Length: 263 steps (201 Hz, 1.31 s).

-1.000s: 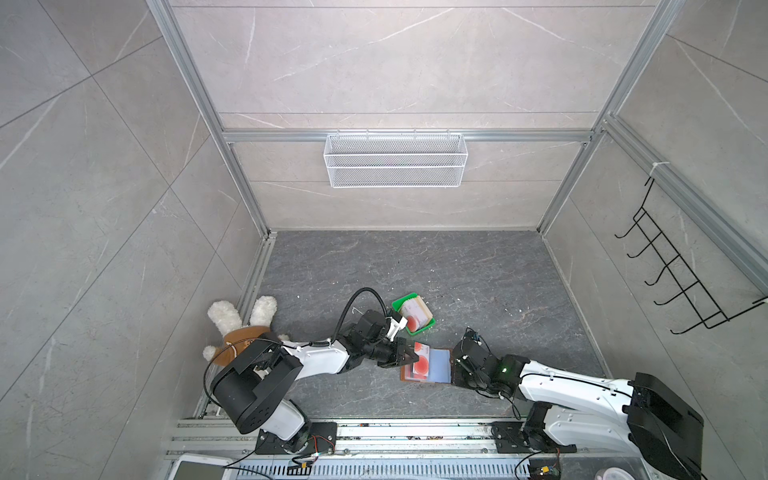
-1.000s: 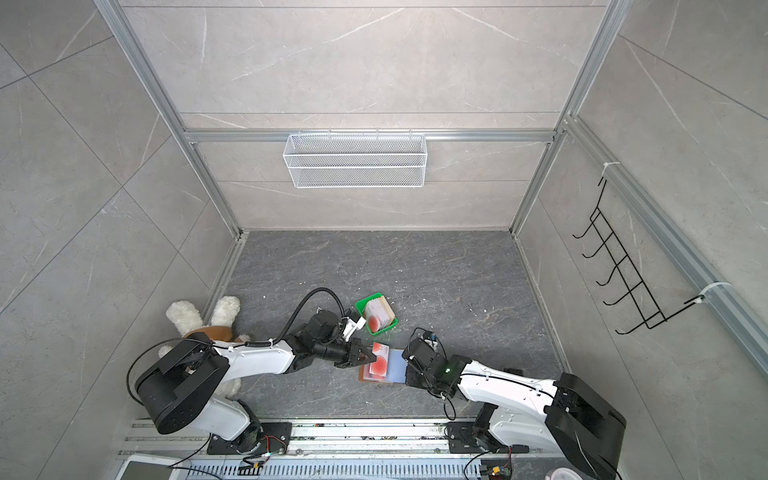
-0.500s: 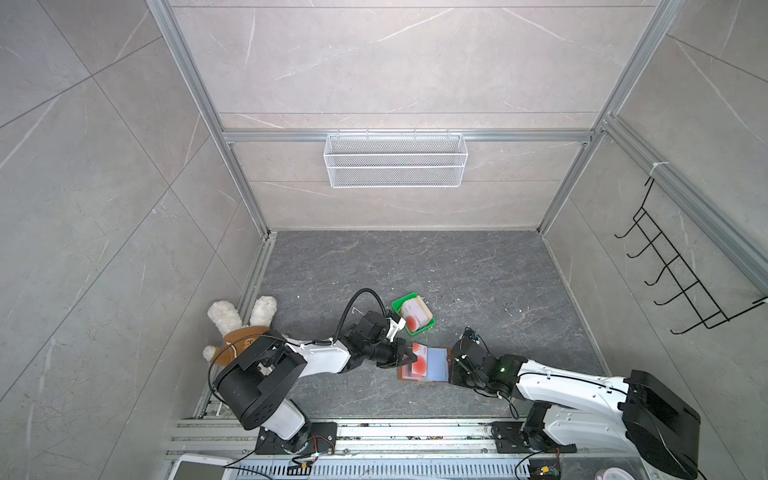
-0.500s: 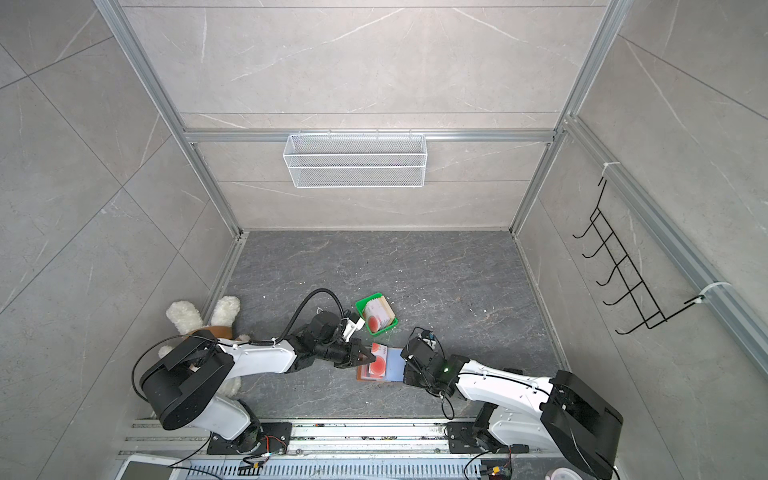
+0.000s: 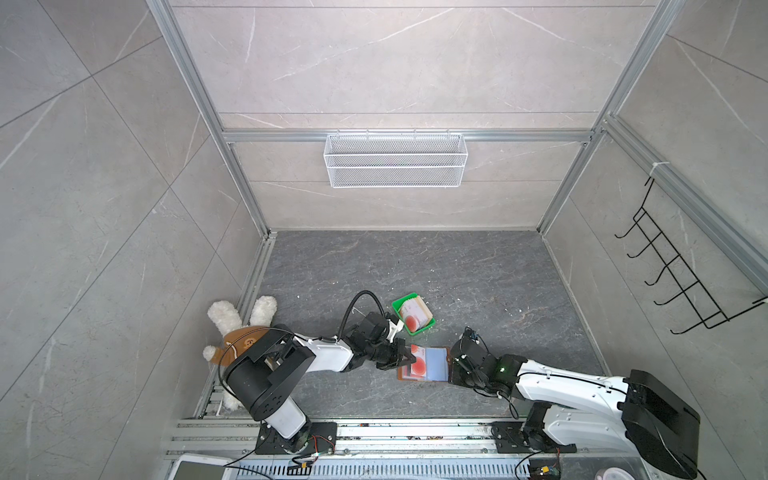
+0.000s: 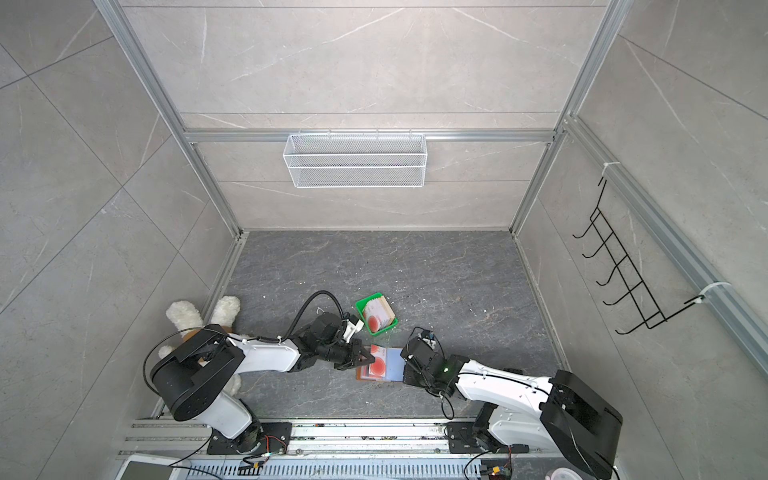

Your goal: Put the credit cards into the card holder

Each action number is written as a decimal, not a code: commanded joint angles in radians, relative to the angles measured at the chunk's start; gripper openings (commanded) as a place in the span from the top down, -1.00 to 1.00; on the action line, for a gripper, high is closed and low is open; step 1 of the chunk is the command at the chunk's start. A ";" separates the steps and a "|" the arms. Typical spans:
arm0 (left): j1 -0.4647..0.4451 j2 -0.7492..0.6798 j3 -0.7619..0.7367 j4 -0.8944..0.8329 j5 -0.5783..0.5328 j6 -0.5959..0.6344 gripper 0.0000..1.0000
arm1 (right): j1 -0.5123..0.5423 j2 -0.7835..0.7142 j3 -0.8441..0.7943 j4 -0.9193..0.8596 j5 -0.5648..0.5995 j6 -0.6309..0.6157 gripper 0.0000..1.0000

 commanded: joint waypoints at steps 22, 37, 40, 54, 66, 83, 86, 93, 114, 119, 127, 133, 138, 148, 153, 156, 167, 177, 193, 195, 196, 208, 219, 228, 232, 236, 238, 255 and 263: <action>-0.005 0.033 0.021 0.074 0.036 -0.043 1.00 | -0.003 0.009 -0.023 -0.022 0.018 -0.011 0.85; -0.006 0.041 0.019 0.091 0.043 -0.051 1.00 | -0.003 0.004 -0.024 -0.024 0.020 -0.010 0.85; -0.006 0.043 0.018 0.093 0.043 -0.052 1.00 | -0.003 0.005 -0.025 -0.024 0.020 -0.010 0.85; -0.006 0.044 0.017 0.099 0.044 -0.053 1.00 | -0.003 0.003 -0.025 -0.027 0.023 -0.010 0.85; -0.008 0.041 0.013 0.099 0.046 -0.053 1.00 | -0.003 0.003 -0.025 -0.027 0.024 -0.010 0.86; -0.010 0.038 0.009 0.099 0.046 -0.055 1.00 | -0.003 0.003 -0.026 -0.026 0.024 -0.009 0.85; -0.010 0.037 0.009 0.099 0.046 -0.055 1.00 | -0.003 0.004 -0.027 -0.025 0.024 -0.010 0.85; -0.011 0.036 0.007 0.099 0.046 -0.055 1.00 | -0.003 0.005 -0.026 -0.025 0.024 -0.010 0.85; -0.012 0.038 0.005 0.099 0.048 -0.055 1.00 | -0.003 0.008 -0.025 -0.022 0.025 -0.010 0.86; -0.012 0.039 0.005 0.097 0.048 -0.055 1.00 | -0.003 0.009 -0.026 -0.023 0.024 -0.010 0.86; -0.014 0.041 0.005 0.096 0.047 -0.055 1.00 | -0.003 0.008 -0.025 -0.024 0.024 -0.010 0.86; -0.013 0.042 0.003 0.095 0.045 -0.056 1.00 | -0.003 0.009 -0.025 -0.024 0.025 -0.010 0.86; -0.013 0.042 0.002 0.092 0.043 -0.054 1.00 | -0.003 0.006 -0.026 -0.025 0.026 -0.010 0.86; -0.013 0.042 0.002 0.088 0.041 -0.052 1.00 | -0.003 0.004 -0.025 -0.028 0.027 -0.011 0.86; -0.013 0.042 0.002 0.087 0.041 -0.052 1.00 | -0.003 0.003 -0.025 -0.028 0.027 -0.010 0.86; -0.013 0.042 0.001 0.086 0.041 -0.053 1.00 | -0.003 0.003 -0.025 -0.030 0.027 -0.010 0.86; -0.014 0.042 -0.002 0.082 0.041 -0.052 1.00 | -0.003 0.000 -0.025 -0.033 0.029 -0.010 0.87; -0.013 0.043 -0.004 0.082 0.044 -0.053 1.00 | -0.003 -0.002 -0.026 -0.035 0.030 -0.010 0.87; -0.013 0.049 -0.006 0.087 0.053 -0.053 1.00 | -0.003 -0.004 -0.025 -0.037 0.032 -0.011 0.87; -0.014 0.050 -0.007 0.089 0.054 -0.054 1.00 | -0.003 -0.003 -0.025 -0.036 0.033 -0.011 0.87; -0.014 0.049 -0.006 0.090 0.055 -0.054 1.00 | -0.002 -0.003 -0.025 -0.037 0.032 -0.011 0.87; -0.013 0.050 -0.007 0.096 0.061 -0.057 1.00 | -0.003 -0.003 -0.026 -0.038 0.032 -0.011 0.87; -0.014 0.051 -0.008 0.094 0.066 -0.055 1.00 | -0.003 -0.003 -0.025 -0.037 0.032 -0.011 0.88; -0.013 0.051 -0.007 0.091 0.069 -0.052 1.00 | -0.003 -0.005 -0.025 -0.038 0.032 -0.011 0.88; -0.014 0.051 -0.006 0.090 0.072 -0.051 1.00 | -0.003 -0.005 -0.025 -0.038 0.033 -0.011 0.88; -0.014 0.052 -0.005 0.090 0.075 -0.051 1.00 | -0.003 -0.004 -0.025 -0.038 0.033 -0.011 0.88; -0.013 0.053 -0.005 0.090 0.077 -0.050 1.00 | -0.003 -0.004 -0.025 -0.037 0.033 -0.011 0.88; -0.013 0.056 -0.004 0.087 0.083 -0.046 1.00 | -0.003 -0.005 -0.026 -0.038 0.034 -0.011 0.88; -0.013 0.057 -0.003 0.085 0.084 -0.044 1.00 | -0.003 -0.004 -0.027 -0.037 0.034 -0.011 0.88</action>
